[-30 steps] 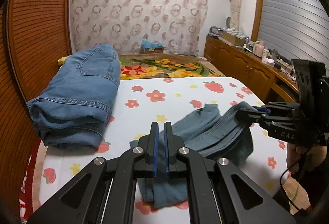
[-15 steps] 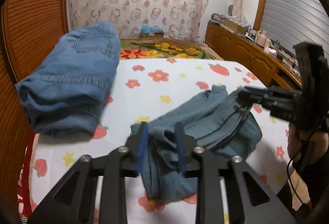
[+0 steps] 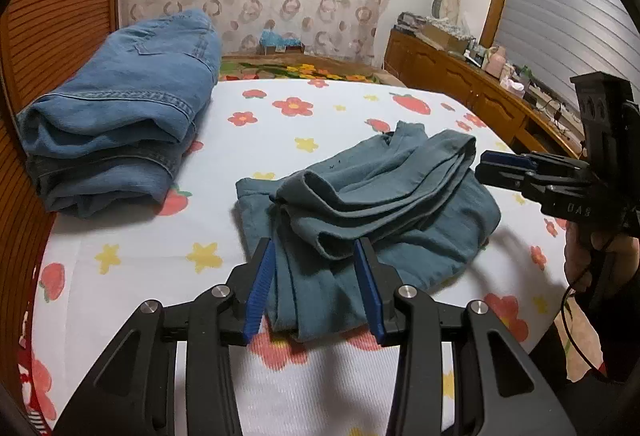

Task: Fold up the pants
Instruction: 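Open the left gripper and smooth the folded shorts at the waistband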

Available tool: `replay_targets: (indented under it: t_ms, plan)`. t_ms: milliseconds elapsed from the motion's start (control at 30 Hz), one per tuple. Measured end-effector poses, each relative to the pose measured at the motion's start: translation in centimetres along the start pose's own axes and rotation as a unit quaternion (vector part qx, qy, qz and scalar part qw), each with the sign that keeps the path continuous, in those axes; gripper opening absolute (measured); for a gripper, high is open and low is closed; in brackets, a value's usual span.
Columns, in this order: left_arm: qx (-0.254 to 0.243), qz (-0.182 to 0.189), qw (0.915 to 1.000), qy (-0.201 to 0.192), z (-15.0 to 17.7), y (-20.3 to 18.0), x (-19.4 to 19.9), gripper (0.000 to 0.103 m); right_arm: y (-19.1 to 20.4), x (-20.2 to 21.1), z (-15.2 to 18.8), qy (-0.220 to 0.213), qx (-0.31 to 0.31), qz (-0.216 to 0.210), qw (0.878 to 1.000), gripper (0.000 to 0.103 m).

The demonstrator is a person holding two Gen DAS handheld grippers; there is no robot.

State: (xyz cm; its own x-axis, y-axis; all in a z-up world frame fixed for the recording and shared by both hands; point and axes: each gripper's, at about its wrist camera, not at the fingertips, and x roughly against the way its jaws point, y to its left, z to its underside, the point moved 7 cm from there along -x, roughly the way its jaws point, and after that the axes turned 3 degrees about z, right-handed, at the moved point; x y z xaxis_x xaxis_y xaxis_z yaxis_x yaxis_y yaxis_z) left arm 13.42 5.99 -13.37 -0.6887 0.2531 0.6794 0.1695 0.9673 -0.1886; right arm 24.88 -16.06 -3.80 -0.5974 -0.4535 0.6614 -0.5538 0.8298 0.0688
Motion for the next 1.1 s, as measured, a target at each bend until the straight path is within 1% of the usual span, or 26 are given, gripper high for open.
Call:
replay_targets:
  t_ms: [67, 133, 167, 200, 267, 333, 433, 567, 767, 900, 1033, 1067, 1100]
  plan:
    - [-0.007, 0.005, 1.0, 0.005, -0.2, -0.2, -0.6, 0.042, 0.0, -0.5, 0.0, 0.007, 0.001, -0.003, 1.0, 0.042]
    - [-0.012, 0.005, 0.9998, 0.012, -0.5, -0.2, -1.3, 0.035, 0.0, -1.0, -0.2, 0.014, 0.0, -0.007, 1.0, 0.042]
    - [-0.016, 0.004, 0.9997, 0.016, -0.6, -0.2, -1.6, 0.033, 0.0, -1.2, -0.3, 0.017, 0.0, -0.008, 1.0, 0.042]
    - [-0.02, 0.005, 0.9996, 0.018, -0.7, -0.3, -1.9, 0.026, -0.2, -1.4, -0.5, 0.019, 0.001, -0.008, 1.0, 0.042]
    - [-0.025, 0.004, 0.9995, 0.02, -0.9, -0.2, -2.2, 0.02, -0.2, -1.7, -0.7, 0.022, 0.004, -0.008, 1.0, 0.042]
    - [-0.028, -0.001, 0.9995, 0.015, -1.3, -0.1, -2.4, 0.01, -0.1, -1.9, -1.0, 0.023, 0.007, -0.011, 1.0, 0.042]
    - [-0.032, -0.005, 0.9994, 0.009, -2.2, -0.1, -2.5, 0.006, -0.1, -2.4, -1.5, 0.023, 0.013, -0.008, 1.0, 0.042]
    - [-0.027, -0.015, 0.9995, 0.001, -3.7, 0.3, -2.7, 0.005, -0.3, -3.0, -2.3, 0.016, 0.023, -0.001, 1.0, 0.042]
    - [-0.014, -0.042, 0.9989, -0.016, -6.3, 1.6, -3.1, 0.005, -1.5, -3.6, -3.8, 0.001, 0.013, 0.015, 1.0, 0.042]
    - [-0.004, -0.05, 0.9986, -0.018, -6.6, 2.4, -3.1, 0.005, -2.0, -3.5, -4.2, -0.008, 0.001, 0.025, 1.0, 0.042]
    - [0.004, -0.053, 0.9984, -0.02, -6.3, 2.8, -2.5, 0.005, -2.2, -2.2, -4.0, -0.024, -0.009, 0.022, 0.999, 0.042]
    - [0.007, -0.05, 0.9985, -0.018, -6.2, 2.8, -2.3, 0.006, -2.1, -1.9, -4.0, -0.028, -0.009, 0.021, 0.999, 0.042]
    - [0.009, -0.048, 0.9986, -0.017, -6.0, 2.8, -2.2, 0.011, -2.1, -1.5, -3.8, -0.029, -0.008, 0.02, 0.999, 0.042]
